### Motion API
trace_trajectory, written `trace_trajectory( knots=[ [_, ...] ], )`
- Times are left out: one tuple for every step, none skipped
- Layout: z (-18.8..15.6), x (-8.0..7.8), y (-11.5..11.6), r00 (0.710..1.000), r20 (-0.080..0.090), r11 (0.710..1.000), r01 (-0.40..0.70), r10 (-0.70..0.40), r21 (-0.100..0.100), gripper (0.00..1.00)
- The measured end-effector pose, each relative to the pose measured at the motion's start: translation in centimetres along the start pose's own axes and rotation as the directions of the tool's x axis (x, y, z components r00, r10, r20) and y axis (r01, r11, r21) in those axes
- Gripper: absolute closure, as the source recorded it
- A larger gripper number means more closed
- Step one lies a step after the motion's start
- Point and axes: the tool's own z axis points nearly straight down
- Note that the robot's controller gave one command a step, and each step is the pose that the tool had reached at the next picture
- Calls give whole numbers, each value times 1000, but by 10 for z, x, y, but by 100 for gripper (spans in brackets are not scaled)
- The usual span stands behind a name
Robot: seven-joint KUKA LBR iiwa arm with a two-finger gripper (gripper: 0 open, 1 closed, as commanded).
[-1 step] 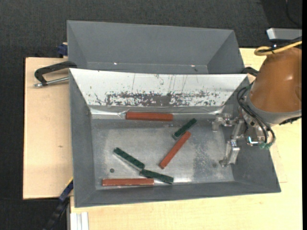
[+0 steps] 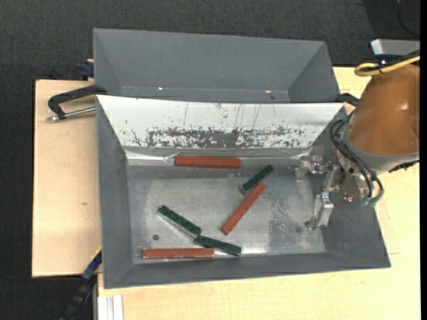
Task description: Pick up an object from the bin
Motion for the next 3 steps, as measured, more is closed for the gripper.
trace_trajectory(
  knots=[
    [46,-26,29,994,4,994,105,-105,1,0],
    [60,-41,98,954,7,954,301,-301,-1,0],
    [58,-52,92,830,6,830,558,-558,3,0]
  ],
)
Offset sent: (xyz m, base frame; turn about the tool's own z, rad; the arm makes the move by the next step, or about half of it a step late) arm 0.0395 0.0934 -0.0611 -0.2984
